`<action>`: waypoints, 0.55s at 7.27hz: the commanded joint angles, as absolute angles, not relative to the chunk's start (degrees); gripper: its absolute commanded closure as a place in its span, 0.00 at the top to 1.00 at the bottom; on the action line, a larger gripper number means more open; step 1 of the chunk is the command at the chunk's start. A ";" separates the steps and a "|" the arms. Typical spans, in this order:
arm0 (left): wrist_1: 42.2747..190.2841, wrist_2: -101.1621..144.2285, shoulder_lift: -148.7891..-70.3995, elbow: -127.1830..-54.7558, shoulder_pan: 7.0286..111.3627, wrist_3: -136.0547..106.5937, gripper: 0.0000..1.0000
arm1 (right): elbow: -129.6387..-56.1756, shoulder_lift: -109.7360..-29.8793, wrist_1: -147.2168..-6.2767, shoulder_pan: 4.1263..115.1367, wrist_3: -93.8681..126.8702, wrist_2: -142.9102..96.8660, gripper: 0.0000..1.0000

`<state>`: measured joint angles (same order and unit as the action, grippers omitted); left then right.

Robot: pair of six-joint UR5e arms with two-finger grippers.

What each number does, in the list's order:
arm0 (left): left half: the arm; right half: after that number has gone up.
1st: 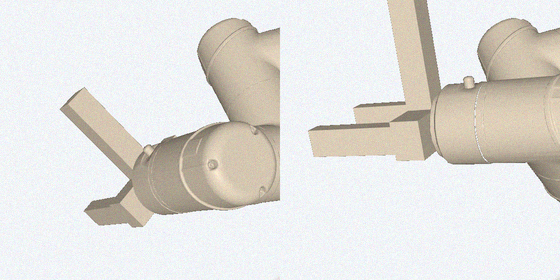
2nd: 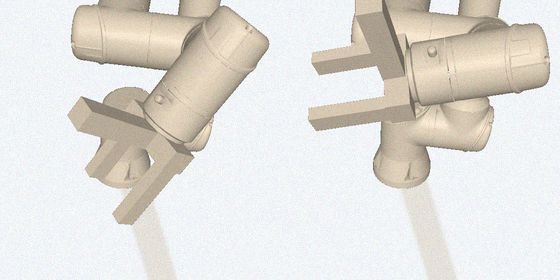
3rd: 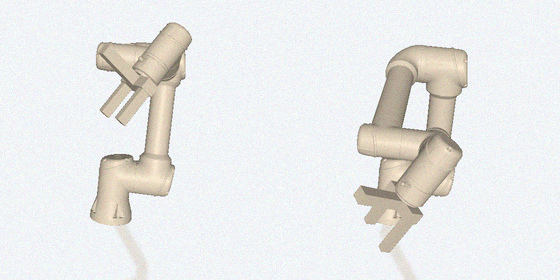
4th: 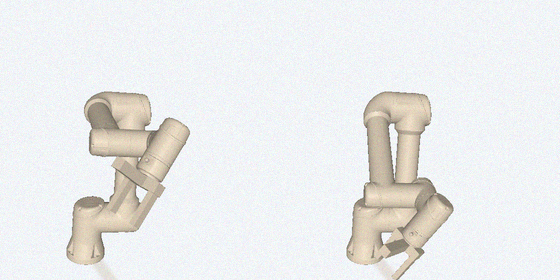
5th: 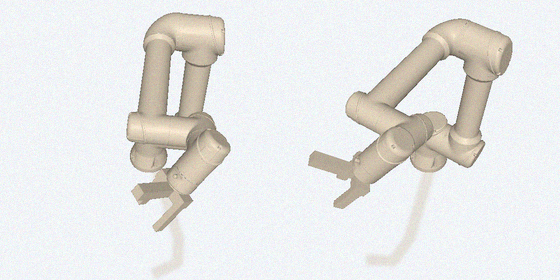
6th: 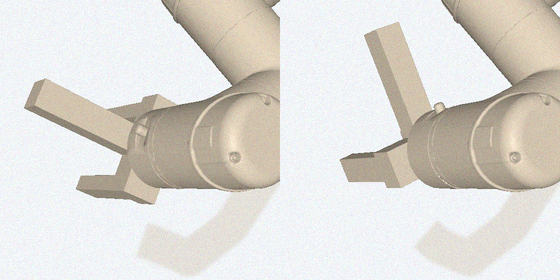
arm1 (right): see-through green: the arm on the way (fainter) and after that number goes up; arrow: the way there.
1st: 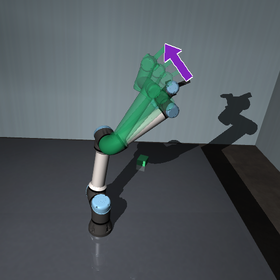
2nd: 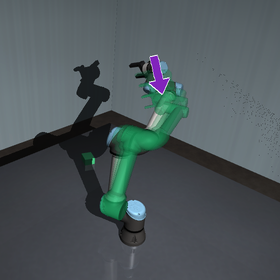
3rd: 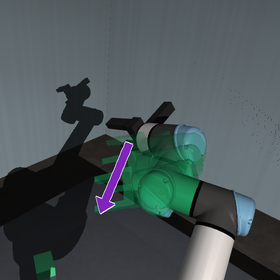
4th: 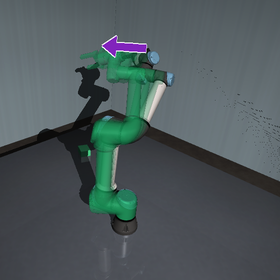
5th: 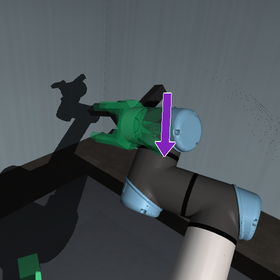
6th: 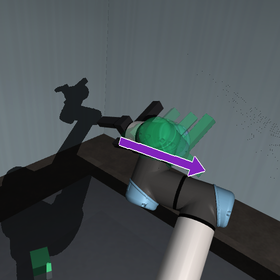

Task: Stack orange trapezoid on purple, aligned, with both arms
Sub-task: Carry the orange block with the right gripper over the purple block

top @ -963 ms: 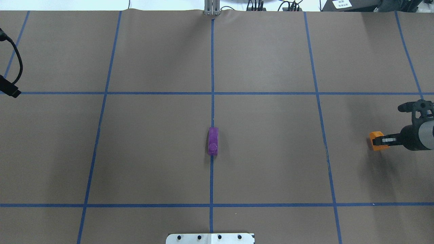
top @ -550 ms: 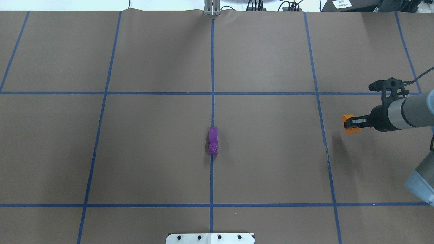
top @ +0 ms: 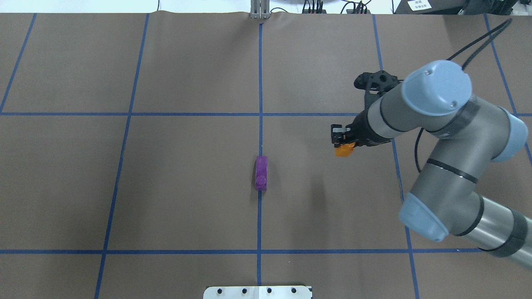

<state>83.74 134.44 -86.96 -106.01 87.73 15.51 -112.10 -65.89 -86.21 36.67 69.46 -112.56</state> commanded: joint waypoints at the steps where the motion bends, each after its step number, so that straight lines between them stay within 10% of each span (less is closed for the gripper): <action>1: 83.76 134.91 -85.52 -106.26 89.12 16.17 1.00 | -109.36 -54.53 -95.43 31.22 74.51 -111.45 0.00; 4: 83.85 134.91 -84.99 -106.35 89.47 16.17 1.00 | -96.72 -43.97 -95.36 26.46 75.15 -106.09 0.00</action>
